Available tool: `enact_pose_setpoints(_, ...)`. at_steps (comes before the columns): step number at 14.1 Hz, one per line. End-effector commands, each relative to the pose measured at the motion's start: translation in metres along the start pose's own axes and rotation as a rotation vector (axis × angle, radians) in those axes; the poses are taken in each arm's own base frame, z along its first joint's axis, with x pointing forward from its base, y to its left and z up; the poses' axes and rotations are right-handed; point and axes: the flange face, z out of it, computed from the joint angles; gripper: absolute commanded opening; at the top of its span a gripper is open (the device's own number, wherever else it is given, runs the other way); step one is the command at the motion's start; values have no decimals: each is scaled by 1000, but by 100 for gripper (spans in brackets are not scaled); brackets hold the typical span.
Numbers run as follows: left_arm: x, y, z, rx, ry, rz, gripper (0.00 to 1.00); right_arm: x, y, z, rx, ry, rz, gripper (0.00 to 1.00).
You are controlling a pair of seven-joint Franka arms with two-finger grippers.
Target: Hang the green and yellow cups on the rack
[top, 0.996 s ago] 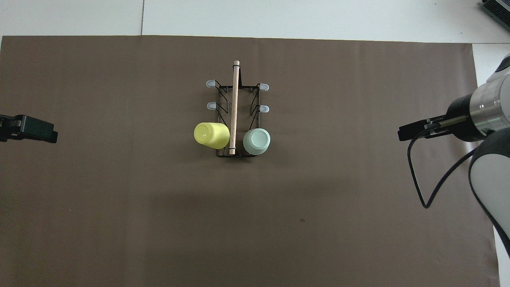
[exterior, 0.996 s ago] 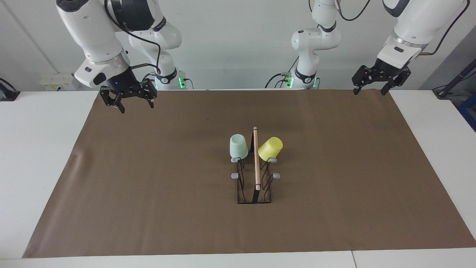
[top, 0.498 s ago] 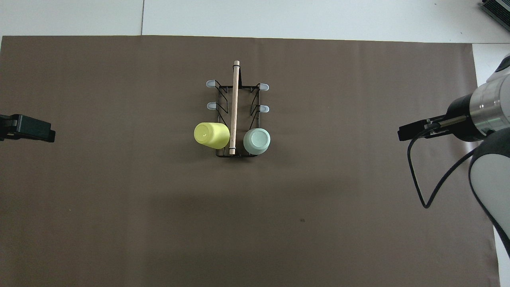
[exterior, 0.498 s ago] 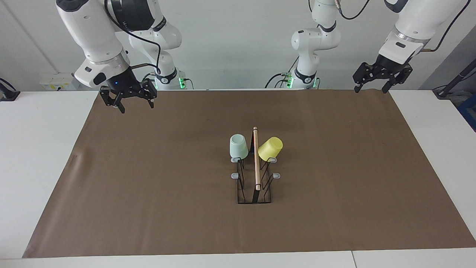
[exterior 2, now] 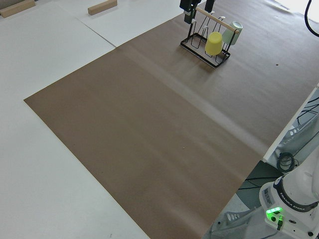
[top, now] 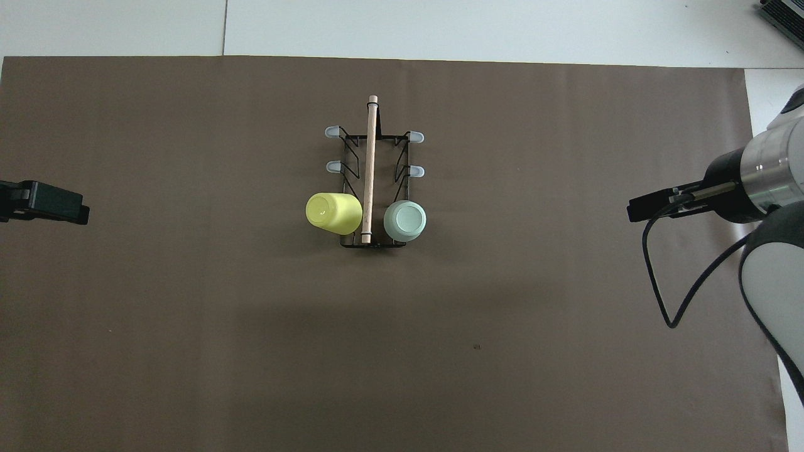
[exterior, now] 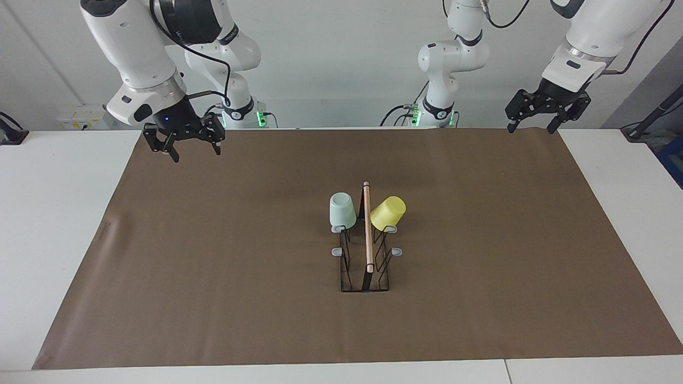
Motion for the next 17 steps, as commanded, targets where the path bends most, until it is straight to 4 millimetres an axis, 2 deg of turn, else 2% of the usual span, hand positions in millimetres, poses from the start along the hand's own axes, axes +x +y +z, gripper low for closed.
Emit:
enact_pose_setpoints(1,-4,2,0,-13,5,11,100,1,1,-2,-21,10,12,100)
enact_pose_setpoints(7,-9,-8,-2,-19,-36,-15,100,1,2,-3,-23,11,13,100)
enact_pose_setpoints(11,-10,-1,0,-15,-41,1,100,1,1,-2,-25,9,12,100)
enact_pose_setpoints(17,-10,-4,1,-15,-36,-5,100,3,2,-2,-25,20,12,100)
